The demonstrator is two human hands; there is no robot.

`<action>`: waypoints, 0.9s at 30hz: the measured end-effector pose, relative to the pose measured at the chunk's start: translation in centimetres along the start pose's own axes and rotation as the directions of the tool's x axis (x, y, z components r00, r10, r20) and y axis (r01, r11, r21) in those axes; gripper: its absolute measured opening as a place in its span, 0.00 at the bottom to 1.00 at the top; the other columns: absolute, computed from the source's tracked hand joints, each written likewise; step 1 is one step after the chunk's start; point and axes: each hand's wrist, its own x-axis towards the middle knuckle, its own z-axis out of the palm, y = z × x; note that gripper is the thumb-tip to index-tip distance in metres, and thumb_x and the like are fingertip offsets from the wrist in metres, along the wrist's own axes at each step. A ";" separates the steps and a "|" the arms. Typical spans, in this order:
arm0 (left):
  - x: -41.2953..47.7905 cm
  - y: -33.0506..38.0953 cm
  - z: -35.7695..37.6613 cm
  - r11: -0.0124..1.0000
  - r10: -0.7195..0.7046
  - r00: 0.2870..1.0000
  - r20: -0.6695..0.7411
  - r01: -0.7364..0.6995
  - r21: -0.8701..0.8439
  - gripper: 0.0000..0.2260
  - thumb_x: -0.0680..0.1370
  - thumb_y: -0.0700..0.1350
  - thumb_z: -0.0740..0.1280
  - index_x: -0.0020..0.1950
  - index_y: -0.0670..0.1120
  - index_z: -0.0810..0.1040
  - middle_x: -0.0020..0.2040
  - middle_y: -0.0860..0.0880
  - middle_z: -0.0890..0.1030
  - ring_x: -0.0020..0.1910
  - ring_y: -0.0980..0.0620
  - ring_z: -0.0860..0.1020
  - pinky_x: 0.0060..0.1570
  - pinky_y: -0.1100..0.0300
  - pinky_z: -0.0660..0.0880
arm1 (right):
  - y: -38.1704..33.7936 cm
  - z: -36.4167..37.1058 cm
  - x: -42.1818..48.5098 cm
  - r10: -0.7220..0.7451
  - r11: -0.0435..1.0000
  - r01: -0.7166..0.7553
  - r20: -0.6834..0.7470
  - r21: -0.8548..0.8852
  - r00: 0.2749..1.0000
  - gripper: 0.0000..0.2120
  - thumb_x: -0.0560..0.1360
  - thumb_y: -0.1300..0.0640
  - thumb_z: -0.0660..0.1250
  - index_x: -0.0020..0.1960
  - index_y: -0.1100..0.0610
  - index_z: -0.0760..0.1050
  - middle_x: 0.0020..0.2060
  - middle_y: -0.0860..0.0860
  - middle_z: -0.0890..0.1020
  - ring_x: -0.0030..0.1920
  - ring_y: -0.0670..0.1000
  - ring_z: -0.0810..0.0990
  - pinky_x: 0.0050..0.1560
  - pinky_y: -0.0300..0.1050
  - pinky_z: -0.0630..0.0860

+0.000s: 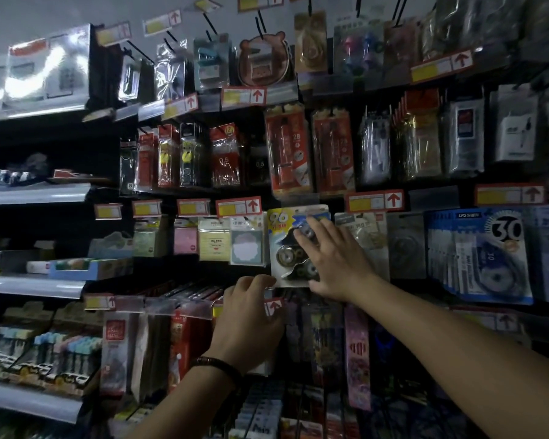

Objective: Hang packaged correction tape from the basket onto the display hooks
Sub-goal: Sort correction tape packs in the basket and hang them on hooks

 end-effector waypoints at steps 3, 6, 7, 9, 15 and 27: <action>0.2 -0.1 -0.2 0.999 0.014 1.000 -0.001 -0.014 0.037 0.21 0.80 0.56 0.69 0.73 0.57 0.72 0.70 0.53 0.72 0.71 0.46 0.67 0.69 0.53 0.69 | -0.3 0.0 0.4 0.018 1.000 -0.018 0.001 -0.017 1.000 0.53 0.65 0.37 0.75 0.83 0.55 0.58 0.80 0.63 0.60 0.78 0.65 0.60 0.75 0.63 0.63; 0.2 -0.3 -0.1 0.999 0.015 1.000 0.002 -0.015 0.030 0.20 0.80 0.56 0.69 0.72 0.58 0.73 0.71 0.53 0.72 0.72 0.47 0.66 0.69 0.54 0.68 | -0.6 -0.2 0.5 0.032 0.999 -0.032 -0.024 -0.007 0.999 0.53 0.64 0.33 0.72 0.82 0.55 0.60 0.79 0.62 0.62 0.78 0.64 0.61 0.75 0.64 0.63; 0.2 -0.4 -0.1 0.999 0.017 1.000 0.002 -0.017 0.030 0.20 0.80 0.57 0.69 0.71 0.58 0.73 0.70 0.53 0.72 0.71 0.47 0.67 0.68 0.55 0.68 | -0.7 -0.3 0.5 0.037 0.999 -0.038 -0.030 -0.003 0.999 0.54 0.63 0.31 0.71 0.82 0.55 0.61 0.79 0.62 0.62 0.77 0.64 0.61 0.75 0.64 0.64; -0.1 -0.5 0.0 0.999 0.027 1.000 0.009 -0.027 0.041 0.19 0.80 0.57 0.69 0.70 0.57 0.74 0.69 0.53 0.73 0.71 0.46 0.67 0.66 0.56 0.67 | -0.8 -0.3 0.5 0.044 0.999 -0.044 -0.045 0.010 0.998 0.54 0.61 0.29 0.68 0.81 0.55 0.62 0.78 0.62 0.64 0.76 0.64 0.63 0.74 0.64 0.65; -0.5 -1.3 0.2 0.999 0.033 0.999 0.029 -0.033 0.027 0.17 0.81 0.57 0.68 0.69 0.57 0.74 0.69 0.54 0.72 0.71 0.49 0.66 0.64 0.57 0.68 | -0.4 -0.4 0.4 0.047 0.999 -0.044 -0.107 0.032 0.993 0.51 0.61 0.28 0.63 0.76 0.56 0.67 0.71 0.61 0.69 0.70 0.63 0.67 0.69 0.61 0.68; -0.5 -2.2 1.1 0.999 0.043 0.997 0.061 -0.045 0.028 0.18 0.81 0.56 0.69 0.70 0.58 0.72 0.72 0.54 0.69 0.75 0.49 0.64 0.70 0.57 0.67 | -1.2 2.8 2.6 0.089 0.971 -0.066 0.091 -0.228 0.992 0.46 0.70 0.49 0.73 0.81 0.63 0.56 0.77 0.63 0.60 0.74 0.63 0.62 0.74 0.59 0.59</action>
